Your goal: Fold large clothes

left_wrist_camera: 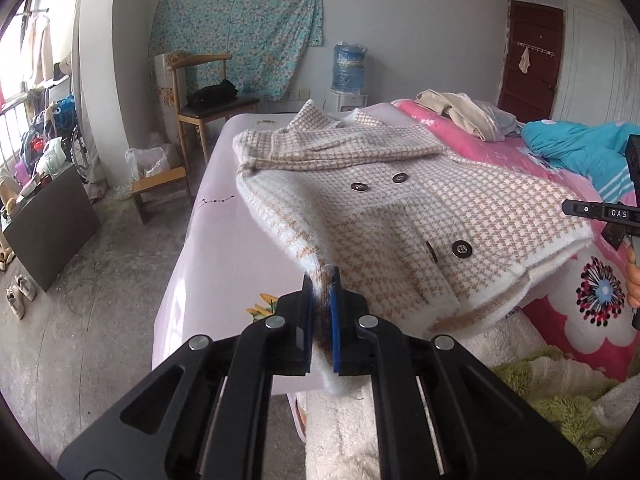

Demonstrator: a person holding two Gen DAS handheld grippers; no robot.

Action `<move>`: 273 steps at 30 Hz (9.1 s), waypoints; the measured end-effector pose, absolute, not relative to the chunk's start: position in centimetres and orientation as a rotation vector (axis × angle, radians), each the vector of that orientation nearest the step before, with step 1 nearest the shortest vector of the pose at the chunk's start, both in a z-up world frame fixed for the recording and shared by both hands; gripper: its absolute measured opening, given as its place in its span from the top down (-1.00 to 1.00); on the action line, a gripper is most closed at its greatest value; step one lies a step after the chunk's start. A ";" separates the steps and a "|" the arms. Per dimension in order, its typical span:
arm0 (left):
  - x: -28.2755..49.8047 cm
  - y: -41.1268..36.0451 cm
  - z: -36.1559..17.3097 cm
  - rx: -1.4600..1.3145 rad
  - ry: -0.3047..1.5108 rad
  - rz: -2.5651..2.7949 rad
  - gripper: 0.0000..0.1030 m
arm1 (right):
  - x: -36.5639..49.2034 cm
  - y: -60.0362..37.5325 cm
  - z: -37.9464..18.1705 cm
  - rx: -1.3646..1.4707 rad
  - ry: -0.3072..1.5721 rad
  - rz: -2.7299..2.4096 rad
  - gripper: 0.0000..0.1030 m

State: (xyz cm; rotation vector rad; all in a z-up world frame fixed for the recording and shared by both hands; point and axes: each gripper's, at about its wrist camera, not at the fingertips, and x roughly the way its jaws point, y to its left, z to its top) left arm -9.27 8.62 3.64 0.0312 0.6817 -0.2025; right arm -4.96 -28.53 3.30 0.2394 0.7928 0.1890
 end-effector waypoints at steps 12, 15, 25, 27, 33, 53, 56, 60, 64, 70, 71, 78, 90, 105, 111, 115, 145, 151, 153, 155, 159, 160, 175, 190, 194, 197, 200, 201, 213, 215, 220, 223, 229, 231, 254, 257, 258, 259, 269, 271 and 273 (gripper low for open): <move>-10.2 9.4 2.9 -0.068 0.732 -0.164 0.88 | -6.5 -29.8 1.1 0.417 0.865 0.210 0.87; -7.8 9.4 3.9 -0.065 0.713 -0.153 0.88 | -3.7 -29.9 2.4 0.442 0.822 0.222 0.86; 4.6 11.0 4.1 -0.173 0.767 -0.147 0.86 | 8.2 -28.8 2.3 0.465 0.793 0.234 0.84; 6.8 11.7 3.4 -0.213 0.794 -0.152 0.80 | 10.4 -28.8 1.5 0.481 0.809 0.225 0.83; 10.8 14.4 0.0 -0.397 0.913 -0.172 0.18 | 14.2 -30.2 -2.6 0.553 0.919 0.185 0.36; 7.9 3.9 -5.7 -0.030 1.040 -0.243 -0.36 | 9.7 -17.9 -5.7 -0.040 1.023 0.392 0.44; 6.9 5.0 -4.8 -0.077 1.013 -0.253 -0.36 | 8.5 -19.3 -4.7 0.014 1.021 0.378 0.45; 4.8 7.6 -3.3 -0.165 0.973 -0.296 -0.35 | 5.7 -23.0 -3.0 0.133 0.992 0.368 0.35; 3.2 10.3 -4.6 -0.308 1.031 -0.307 -0.36 | 3.7 -27.5 -3.2 0.253 1.018 0.266 -0.01; 3.7 14.9 -7.9 -0.700 0.997 -0.255 -0.36 | 4.2 -31.6 -6.8 0.516 1.042 0.126 -0.04; 4.1 15.6 -8.0 -0.755 0.970 -0.256 -0.36 | 4.5 -32.0 -6.9 0.546 1.016 0.110 -0.04; 6.4 14.8 -7.6 -0.737 0.889 -0.158 -0.18 | 6.9 -30.3 -7.2 0.521 0.870 0.017 -0.04; 4.5 10.7 0.0 -0.254 0.742 -0.062 0.83 | 5.4 -27.5 -0.7 0.247 0.723 -0.006 0.77; 1.3 17.2 -4.1 -0.520 1.003 -0.117 0.29 | 2.3 -32.5 -5.2 0.471 1.017 0.087 0.39; -0.1 22.9 -2.9 -0.703 0.865 -0.018 0.01 | 0.5 -36.6 -2.3 0.471 0.920 -0.033 -0.13; 1.2 21.5 -0.9 -0.612 0.804 -0.048 0.02 | 2.4 -35.2 -0.7 0.464 0.882 0.058 -0.13; 9.4 6.0 -4.6 -0.099 1.046 -0.224 0.34 | 12.7 -24.0 -5.6 0.235 1.090 0.384 -0.05; 9.0 6.1 -3.9 -0.079 1.010 -0.205 0.92 | 12.5 -22.8 -5.1 0.163 1.083 0.342 0.88; 9.1 5.9 -2.9 -0.066 0.977 -0.205 0.94 | 12.5 -22.5 -4.0 0.154 1.045 0.329 0.90; 9.2 6.0 -1.7 -0.052 0.933 -0.201 0.94 | 12.6 -22.8 -2.5 0.165 0.995 0.323 0.90; 9.6 6.4 -1.0 -0.048 0.905 -0.196 0.94 | 13.3 -23.1 -1.8 0.172 0.972 0.318 0.90; 9.9 6.4 -1.4 -0.046 0.909 -0.195 0.94 | 13.5 -23.1 -2.5 0.173 0.986 0.312 0.90; 10.8 10.6 -1.3 -0.041 0.877 -0.072 0.23 | 15.3 -27.8 -2.4 0.155 0.947 0.178 0.16; 13.0 12.6 -3.0 -0.067 0.940 -0.026 -0.16 | 17.0 -29.7 -4.8 0.214 1.038 0.201 0.16; 13.2 12.6 -2.9 -0.068 0.926 -0.038 0.02 | 16.7 -29.2 -5.0 0.173 1.036 0.189 0.16; 13.1 12.2 -2.4 -0.053 0.907 -0.051 0.08 | 16.4 -28.6 -5.0 0.118 1.024 0.175 0.17; 13.1 11.9 -2.5 -0.034 0.905 -0.046 0.18 | 16.3 -28.0 -5.1 0.068 1.013 0.158 0.22; 13.1 11.8 -2.6 -0.026 0.906 -0.042 0.19 | 16.2 -27.8 -5.2 0.054 1.009 0.153 0.28; 12.2 11.5 -0.4 0.016 0.818 -0.001 0.88 | 14.3 -27.5 -1.3 0.005 0.853 0.084 0.86; 12.0 11.5 1.4 0.009 0.760 -0.005 0.89 | 14.2 -28.1 0.3 0.020 0.808 0.072 0.86; 13.7 11.1 3.1 0.009 0.698 -0.012 0.89 | 15.5 -28.7 1.2 0.024 0.778 0.056 0.86; 15.5 10.9 1.3 0.022 0.734 -0.010 0.89 | 16.8 -28.9 -1.1 0.036 0.833 0.044 0.86; 16.7 10.7 -3.2 0.077 0.823 0.013 0.88 | 18.2 -29.3 -5.7 0.096 0.947 0.048 0.85; 16.6 10.7 -3.3 0.079 0.817 0.019 0.81 | 18.3 -29.5 -5.6 0.106 0.954 0.060 0.83; 12.5 2.7 -4.0 -0.091 0.874 -0.316 0.13 | 17.3 -21.3 -4.8 0.200 0.973 0.349 0.46; 11.3 4.3 -2.9 -0.081 0.834 -0.298 0.13 | 15.9 -23.2 -2.5 0.184 0.898 0.270 0.46; 11.2 5.0 -2.7 -0.080 0.830 -0.279 0.13 | 15.6 -24.2 -2.0 0.186 0.876 0.221 0.46; 11.3 5.7 -2.8 -0.078 0.835 -0.248 0.13 | 15.6 -25.3 -2.0 0.185 0.866 0.167 0.46; 11.3 8.0 -1.8 -0.100 0.829 -0.230 0.16 | 13.5 -27.8 -2.4 0.221 0.884 0.136 0.48; 9.6 7.3 -0.6 -0.073 0.792 -0.303 0.15 | 11.2 -25.9 -1.1 0.138 0.842 0.209 0.39; 7.9 6.0 -0.1 -0.026 0.777 -0.380 0.11 | 8.6 -24.2 -0.6 0.052 0.829 0.280 0.37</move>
